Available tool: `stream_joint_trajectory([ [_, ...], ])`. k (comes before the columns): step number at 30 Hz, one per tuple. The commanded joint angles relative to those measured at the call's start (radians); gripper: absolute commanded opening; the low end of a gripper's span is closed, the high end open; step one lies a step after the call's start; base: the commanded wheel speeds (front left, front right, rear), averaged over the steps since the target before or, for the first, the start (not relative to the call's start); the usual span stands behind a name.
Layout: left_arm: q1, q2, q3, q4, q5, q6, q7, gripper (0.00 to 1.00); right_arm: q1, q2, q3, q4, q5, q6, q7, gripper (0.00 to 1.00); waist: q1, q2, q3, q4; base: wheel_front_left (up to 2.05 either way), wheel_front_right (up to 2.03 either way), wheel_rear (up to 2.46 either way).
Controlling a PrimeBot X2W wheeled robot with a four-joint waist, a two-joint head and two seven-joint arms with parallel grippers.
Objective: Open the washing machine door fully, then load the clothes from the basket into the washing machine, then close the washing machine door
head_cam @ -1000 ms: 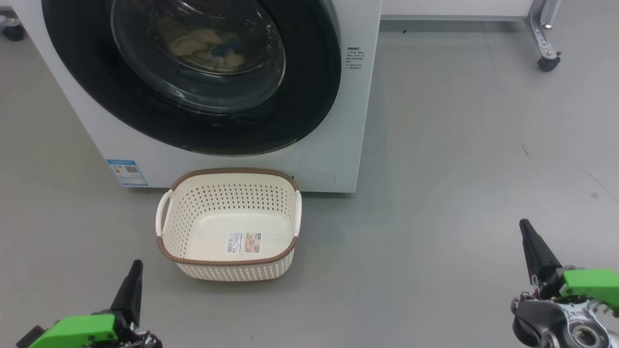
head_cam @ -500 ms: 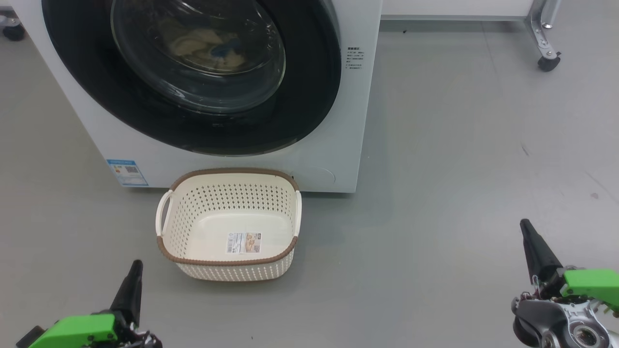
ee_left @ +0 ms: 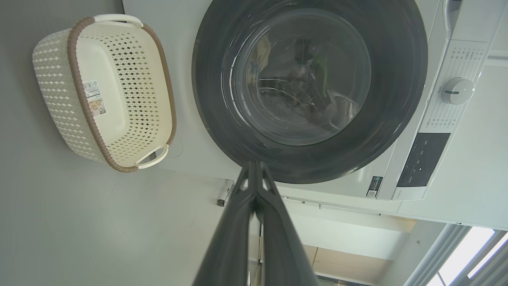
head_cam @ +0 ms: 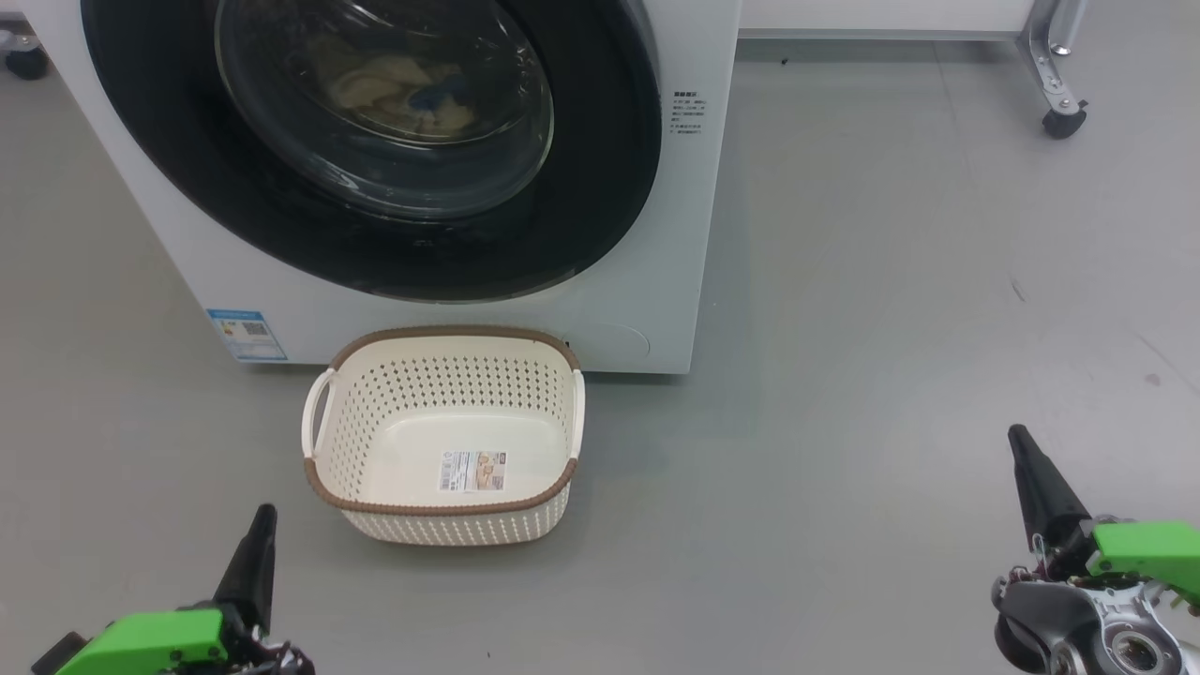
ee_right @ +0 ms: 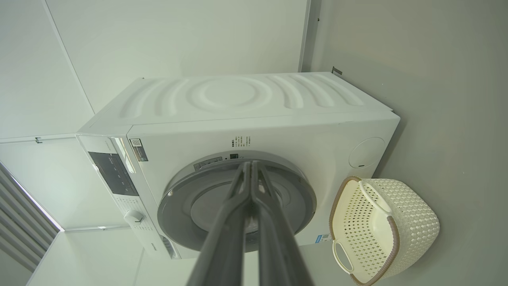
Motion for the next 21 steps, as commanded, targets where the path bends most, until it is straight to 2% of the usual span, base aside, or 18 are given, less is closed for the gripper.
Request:
stream_joint_trajectory([
  [1, -0.05, 0.007, 0.036, -0.028, 0.003, -0.007, 0.005, 0.0, -0.056, -0.006, 0.016, -0.031, -0.012, 0.003, 0.006, 0.0, 0.0, 0.0, 0.0, 0.0, 0.0, 0.0, 0.0],
  [21, -0.05, 0.007, 0.037, -0.028, 0.003, -0.007, 0.006, 0.0, -0.057, -0.005, 0.014, -0.031, -0.014, 0.003, 0.008, 0.0, 0.0, 0.0, 0.0, 0.0, 0.0, 0.0, 0.0],
])
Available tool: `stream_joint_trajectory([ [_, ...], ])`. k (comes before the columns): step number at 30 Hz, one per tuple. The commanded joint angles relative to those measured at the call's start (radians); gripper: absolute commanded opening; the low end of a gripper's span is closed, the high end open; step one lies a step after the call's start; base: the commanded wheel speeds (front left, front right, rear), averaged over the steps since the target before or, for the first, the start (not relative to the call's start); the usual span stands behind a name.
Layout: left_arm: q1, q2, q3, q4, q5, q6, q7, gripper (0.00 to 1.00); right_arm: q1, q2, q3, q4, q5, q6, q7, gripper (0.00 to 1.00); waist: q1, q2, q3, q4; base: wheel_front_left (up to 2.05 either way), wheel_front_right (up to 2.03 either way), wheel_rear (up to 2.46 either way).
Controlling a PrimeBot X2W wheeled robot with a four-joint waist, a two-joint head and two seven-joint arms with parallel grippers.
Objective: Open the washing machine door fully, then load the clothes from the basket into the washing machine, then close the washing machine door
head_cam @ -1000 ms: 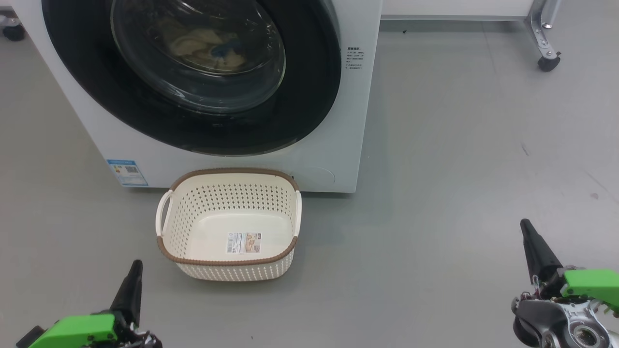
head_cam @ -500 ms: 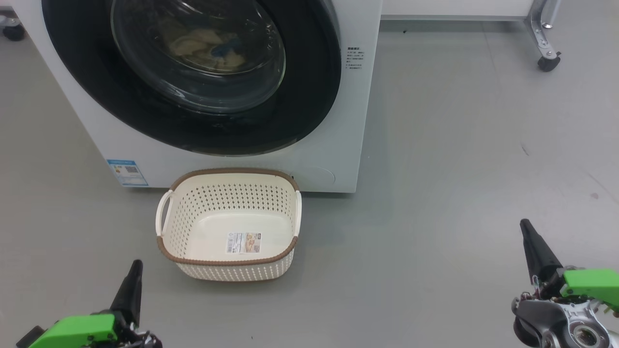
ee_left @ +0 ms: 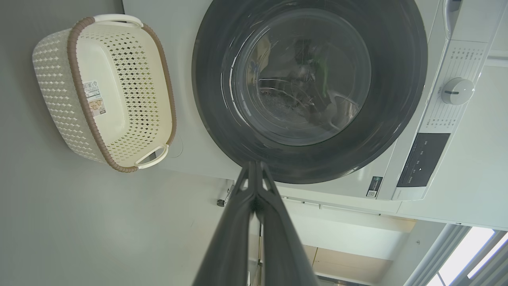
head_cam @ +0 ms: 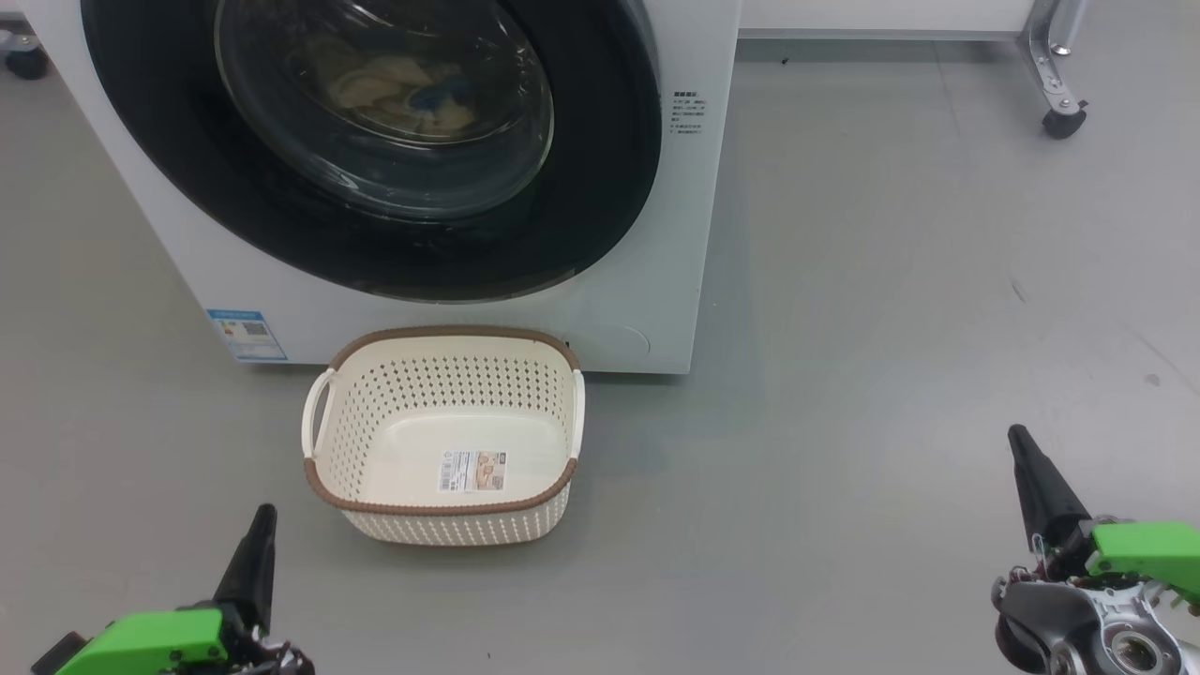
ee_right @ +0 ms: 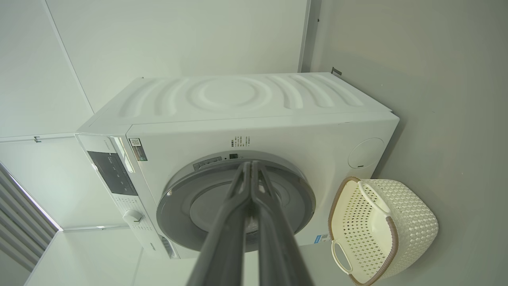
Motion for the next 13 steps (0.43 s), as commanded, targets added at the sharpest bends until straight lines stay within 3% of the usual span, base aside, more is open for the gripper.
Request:
stream_joint_trajectory([
  [1, -0.05, 0.008, 0.036, -0.028, 0.003, -0.007, 0.006, 0.0, -0.057, -0.006, 0.015, -0.031, -0.006, 0.003, 0.008, 0.0, 0.0, 0.0, 0.0, 0.0, 0.0, 0.0, 0.0],
  [13, -0.05, 0.007, 0.037, -0.028, 0.003, -0.007, 0.006, 0.0, -0.057, -0.005, 0.014, -0.031, -0.007, 0.003, 0.009, 0.0, 0.0, 0.0, 0.0, 0.0, 0.0, 0.0, 0.0],
])
